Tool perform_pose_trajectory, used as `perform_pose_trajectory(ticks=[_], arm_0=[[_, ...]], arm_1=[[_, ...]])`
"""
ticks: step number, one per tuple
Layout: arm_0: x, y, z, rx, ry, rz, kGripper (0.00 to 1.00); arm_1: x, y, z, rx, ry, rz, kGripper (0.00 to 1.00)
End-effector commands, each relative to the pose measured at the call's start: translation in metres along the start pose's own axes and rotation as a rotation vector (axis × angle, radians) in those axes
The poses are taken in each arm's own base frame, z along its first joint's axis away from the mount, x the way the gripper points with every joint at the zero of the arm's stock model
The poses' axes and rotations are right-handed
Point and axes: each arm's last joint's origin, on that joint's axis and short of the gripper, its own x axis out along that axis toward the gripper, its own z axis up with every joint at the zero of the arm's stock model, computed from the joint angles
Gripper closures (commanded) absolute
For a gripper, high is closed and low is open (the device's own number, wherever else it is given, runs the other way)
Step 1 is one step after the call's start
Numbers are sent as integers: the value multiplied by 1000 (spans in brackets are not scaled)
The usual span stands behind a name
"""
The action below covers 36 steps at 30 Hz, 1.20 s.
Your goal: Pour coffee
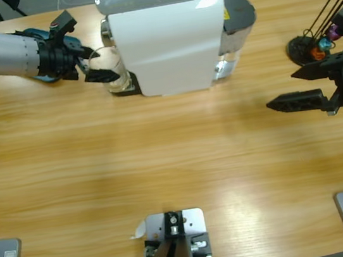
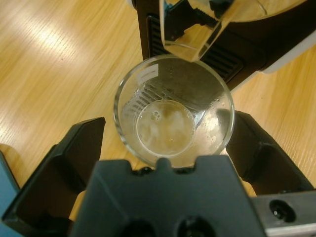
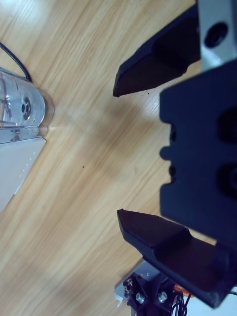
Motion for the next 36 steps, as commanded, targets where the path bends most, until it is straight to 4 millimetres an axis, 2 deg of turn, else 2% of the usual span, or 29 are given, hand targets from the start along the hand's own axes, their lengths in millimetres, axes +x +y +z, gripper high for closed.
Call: perform_pose_trajectory(ticks=[1, 10, 15, 19, 21, 25, 27, 28, 29, 30, 31, 32, 36], arm_0=[[16, -3, -5, -25, 24, -38, 0], [17, -4, -6, -20, 28, -40, 17], [21, -5, -8, -24, 35, -55, 234], [22, -6, -12, -33, 45, -60, 243], [22, -7, -13, -34, 49, -62, 342], [23, -8, -15, -64, 44, -88, 378], [21, -9, -15, -66, 36, -106, 519], [21, -9, -14, -73, 28, -124, 525], [19, -10, -14, -94, 21, -139, 572], [17, -10, -15, -102, 15, -148, 716], [15, -11, -15, -103, 12, -150, 818], [14, -11, -16, -104, 12, -148, 856], [9, -12, -17, -109, 18, -124, 857]], arm_1=[[10, -1, -6, 0, 43, 23, 0], [11, -1, -5, 1, 47, 27, 0], [11, -1, -5, 2, 48, 28, 0], [11, -1, -5, 2, 48, 28, 0], [11, -1, -5, 2, 48, 28, 0], [11, -1, -5, 2, 46, 28, 0], [11, -1, -5, 2, 46, 28, 0], [11, -1, -5, 1, 46, 28, 0], [11, -1, -5, 1, 46, 28, 0], [11, -1, -5, 1, 47, 28, 0], [11, -1, -5, 1, 47, 28, 0], [11, -1, -5, 1, 47, 28, 0], [11, -1, -5, 2, 47, 28, 0]])
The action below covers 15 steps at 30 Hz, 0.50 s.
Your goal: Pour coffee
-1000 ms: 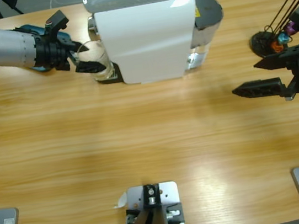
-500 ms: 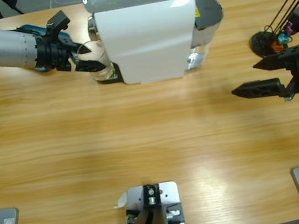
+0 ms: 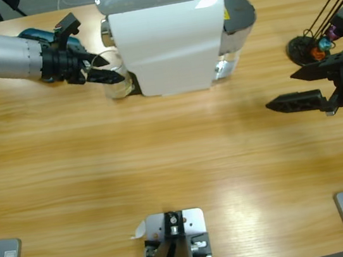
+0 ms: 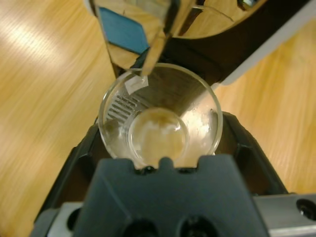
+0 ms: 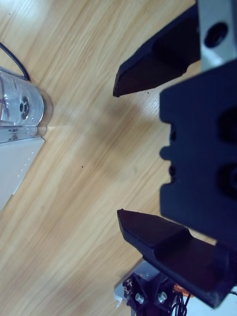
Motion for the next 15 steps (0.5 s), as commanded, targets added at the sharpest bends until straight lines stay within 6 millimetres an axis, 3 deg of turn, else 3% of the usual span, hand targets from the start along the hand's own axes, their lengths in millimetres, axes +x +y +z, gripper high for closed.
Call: perform_pose_trajectory(ticks=[1, 7, 10, 15], arm_0=[[6, -2, -17, -56, 46, -8, 855], [-5, -1, -24, -48, 79, 97, 826], [-25, 2, -28, -53, 59, 148, 828], [-60, 2, -16, -50, -35, 222, 828]], arm_1=[[10, -1, -5, 0, 42, 26, 0], [10, -1, -5, 0, 43, 24, 0], [11, -1, -5, -1, 44, 26, 0], [12, -1, -4, 0, 47, 26, 0]])
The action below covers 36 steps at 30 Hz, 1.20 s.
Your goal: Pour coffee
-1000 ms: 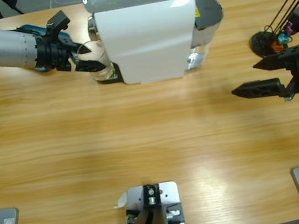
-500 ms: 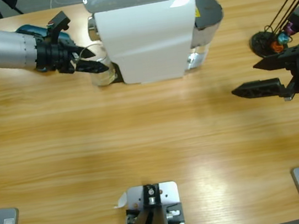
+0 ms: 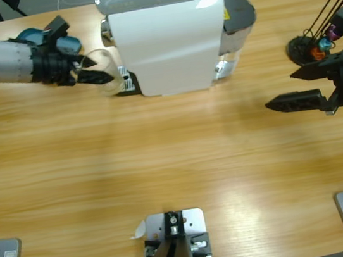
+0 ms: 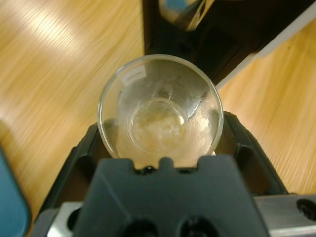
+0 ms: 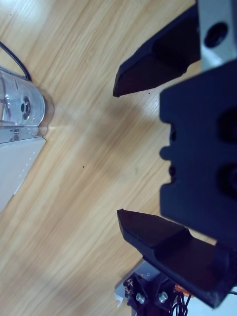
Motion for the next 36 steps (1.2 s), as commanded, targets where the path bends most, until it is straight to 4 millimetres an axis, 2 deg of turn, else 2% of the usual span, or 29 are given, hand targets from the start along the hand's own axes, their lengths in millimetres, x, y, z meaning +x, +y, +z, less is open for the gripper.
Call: perform_pose_trajectory(ticks=[1, 6, 10, 11, 12, 13, 18, 23, 24, 36], arm_0=[[-46, 8, -5, -33, -72, 117, 828], [-75, 27, -6, -95, -130, 250, 842], [-88, 56, -16, -212, -156, 414, 847], [-89, 61, -16, -234, -171, 448, 860], [-89, 66, -16, -253, -181, 494, 950], [-87, 72, -17, -271, -183, 542, 1000], [-72, 96, -28, -363, -177, 659, 1000], [-49, 113, -43, -411, -150, 676, 1000], [-31, 125, -53, -447, -159, 686, 1000], [-9, 131, -69, -471, -129, 692, 1000]], arm_1=[[12, -1, -5, 1, 51, 26, 0], [13, -1, -5, 2, 54, 26, 0], [13, -1, -5, 2, 57, 27, 0], [13, -2, -5, 3, 57, 27, 0], [14, -2, -5, 3, 59, 27, 0], [14, -2, -5, 4, 60, 27, 0], [16, -2, -4, 5, 67, 27, 0], [17, -2, -3, 6, 69, 29, 0], [13, -1, -3, 3, 56, 24, 0], [16, -2, -2, 7, 70, 28, 0]])
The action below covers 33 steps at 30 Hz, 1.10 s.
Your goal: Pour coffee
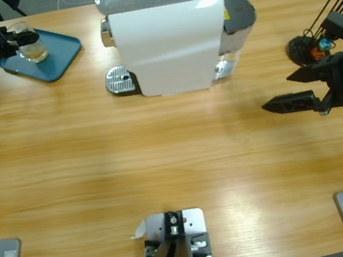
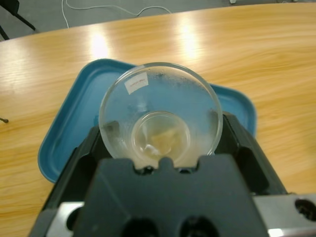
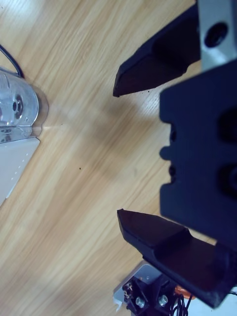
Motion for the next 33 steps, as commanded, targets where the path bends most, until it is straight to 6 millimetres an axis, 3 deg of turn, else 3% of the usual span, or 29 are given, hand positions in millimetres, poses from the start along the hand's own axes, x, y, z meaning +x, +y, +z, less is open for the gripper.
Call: perform_pose_trajectory(ticks=[1, 6, 7, 8, 11, 12, 16, 21, 26, 30, 33], arm_0=[[21, 3, -24, -17, 60, 29, 1000], [21, 2, -24, -16, 61, 29, 1000], [22, 3, -24, -21, 60, 28, 905], [22, 3, -23, -25, 61, 25, 666], [22, 4, -23, -28, 61, 22, 132], [22, 4, -23, -27, 61, 24, 43], [15, 1, -24, -22, 54, 23, 32], [-22, 0, -7, 7, -26, 43, 32], [-94, -7, 11, 52, -142, 59, 32], [-147, -37, 6, 100, -111, -54, 32], [-170, -53, -5, 103, -32, -183, 32]], arm_1=[[8, 0, -3, -3, 40, 26, 0], [9, 0, -3, -2, 43, 27, 0], [9, 0, -3, -2, 43, 27, 0], [9, 0, -3, -1, 43, 27, 0], [9, 0, -3, -2, 41, 27, 0], [8, 0, -3, -3, 39, 27, 0], [8, 0, -3, -3, 38, 26, 0], [4, 1, -5, -7, 27, 26, 0], [1, 2, -7, -11, 12, 21, 0], [-5, 3, -10, -21, -14, 12, 0], [-7, 4, -11, -29, -23, 9, 0]])
